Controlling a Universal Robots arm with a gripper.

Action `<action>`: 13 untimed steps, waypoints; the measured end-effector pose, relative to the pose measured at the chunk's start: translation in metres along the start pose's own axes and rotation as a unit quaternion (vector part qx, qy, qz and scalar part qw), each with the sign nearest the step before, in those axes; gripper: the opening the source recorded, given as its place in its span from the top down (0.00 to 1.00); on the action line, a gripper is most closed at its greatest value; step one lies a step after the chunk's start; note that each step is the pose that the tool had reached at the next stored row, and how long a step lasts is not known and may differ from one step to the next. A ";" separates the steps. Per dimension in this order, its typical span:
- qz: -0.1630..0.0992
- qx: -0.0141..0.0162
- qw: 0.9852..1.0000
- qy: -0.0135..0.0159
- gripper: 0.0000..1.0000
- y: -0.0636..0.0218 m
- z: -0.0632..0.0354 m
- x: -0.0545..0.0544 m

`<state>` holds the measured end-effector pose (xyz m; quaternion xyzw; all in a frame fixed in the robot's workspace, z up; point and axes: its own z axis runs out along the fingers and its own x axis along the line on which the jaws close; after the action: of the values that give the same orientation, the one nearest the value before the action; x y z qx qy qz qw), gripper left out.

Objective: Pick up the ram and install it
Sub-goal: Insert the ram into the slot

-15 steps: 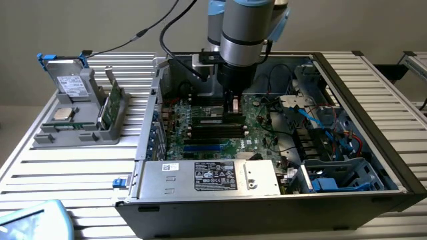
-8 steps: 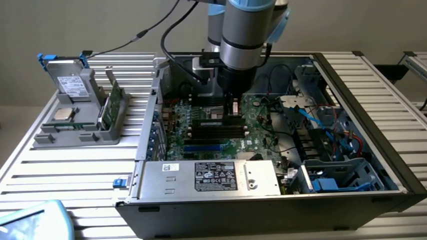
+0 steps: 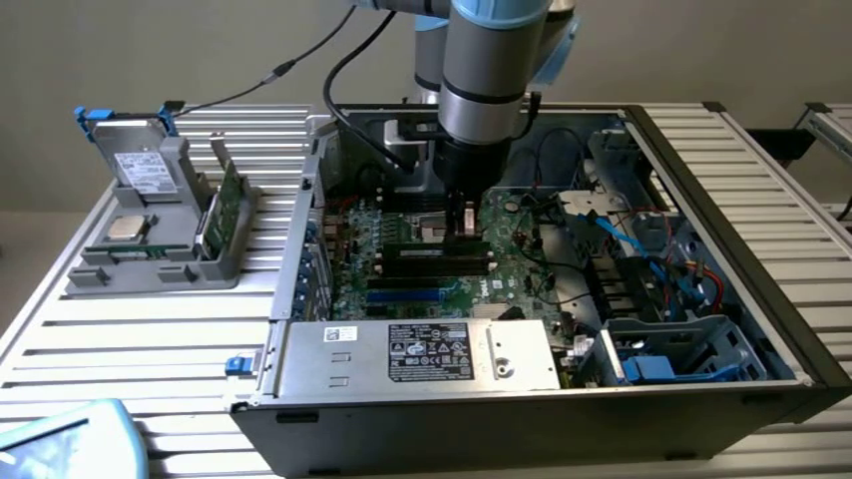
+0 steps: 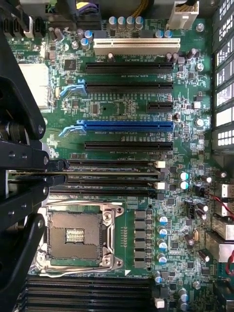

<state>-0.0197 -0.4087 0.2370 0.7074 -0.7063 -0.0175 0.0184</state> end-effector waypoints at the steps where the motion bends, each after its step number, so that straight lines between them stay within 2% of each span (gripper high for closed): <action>1: 0.000 0.000 1.000 0.001 0.86 0.0000 0.0000 0.000; 3: 0.000 0.000 1.000 0.002 0.86 0.0000 0.0010 0.000; 6: 0.000 0.000 1.000 0.006 0.86 -0.0001 0.0022 0.000; 13: 0.001 0.000 1.000 0.010 0.86 -0.0003 0.0067 0.000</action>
<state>-0.0197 -0.4087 0.2303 0.7072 -0.7065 -0.0105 0.0255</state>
